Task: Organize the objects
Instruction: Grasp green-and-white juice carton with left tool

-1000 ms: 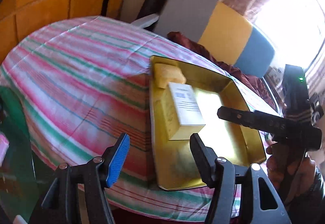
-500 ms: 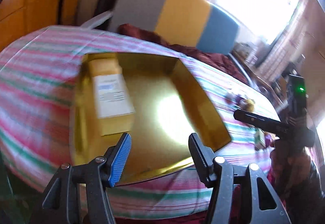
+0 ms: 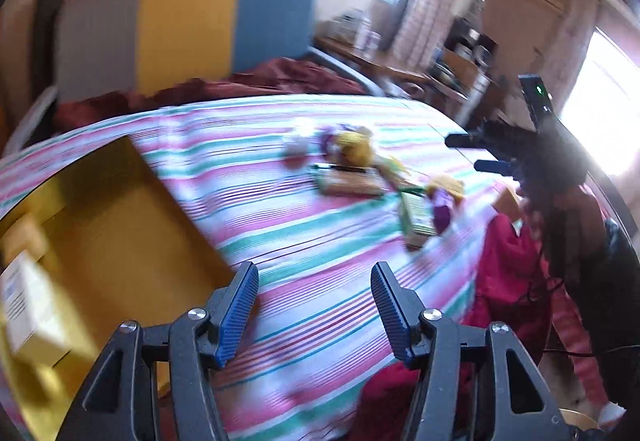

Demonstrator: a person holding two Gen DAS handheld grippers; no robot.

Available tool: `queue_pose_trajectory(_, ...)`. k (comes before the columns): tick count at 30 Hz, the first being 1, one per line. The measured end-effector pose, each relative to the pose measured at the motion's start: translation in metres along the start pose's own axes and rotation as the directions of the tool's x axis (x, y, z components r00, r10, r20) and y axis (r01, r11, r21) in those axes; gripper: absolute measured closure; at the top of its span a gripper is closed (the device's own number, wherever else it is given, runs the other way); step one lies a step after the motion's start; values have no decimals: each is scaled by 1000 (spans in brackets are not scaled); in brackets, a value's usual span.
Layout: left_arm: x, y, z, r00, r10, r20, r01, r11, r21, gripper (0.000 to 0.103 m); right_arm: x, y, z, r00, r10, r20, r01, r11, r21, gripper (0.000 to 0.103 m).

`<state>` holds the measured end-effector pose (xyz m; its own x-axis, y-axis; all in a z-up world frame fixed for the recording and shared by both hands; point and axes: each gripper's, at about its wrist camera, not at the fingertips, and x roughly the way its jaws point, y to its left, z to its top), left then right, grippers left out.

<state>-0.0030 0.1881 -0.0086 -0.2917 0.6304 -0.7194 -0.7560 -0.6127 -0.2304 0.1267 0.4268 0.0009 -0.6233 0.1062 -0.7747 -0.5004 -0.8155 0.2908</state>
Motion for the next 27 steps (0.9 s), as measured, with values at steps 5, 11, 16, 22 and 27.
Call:
queue_pose_trajectory(5,51,-41,16,993,-74,-87,80,995,64,44,3,-61,0,1000,14,15,-16,979,202,1)
queue_pose_trajectory(11,101,-77,30,976,-143,-162,155,986,65,44,-3,-90,-3,987,140,80,-159,926,342,0)
queue_pose_trajectory(16,139,-103,41,965,-148,-215,168,983,79,44,1,-95,-7,972,212,99,-234,888,396,0)
queue_pose_trajectory(22,179,-121,48,962,-119,-244,147,984,100,44,4,-93,-6,966,239,98,-259,888,381,0)
queue_pose_trajectory(27,208,-118,47,957,-73,-281,101,991,85,66,6,-93,-6,963,255,86,-268,886,379,0)
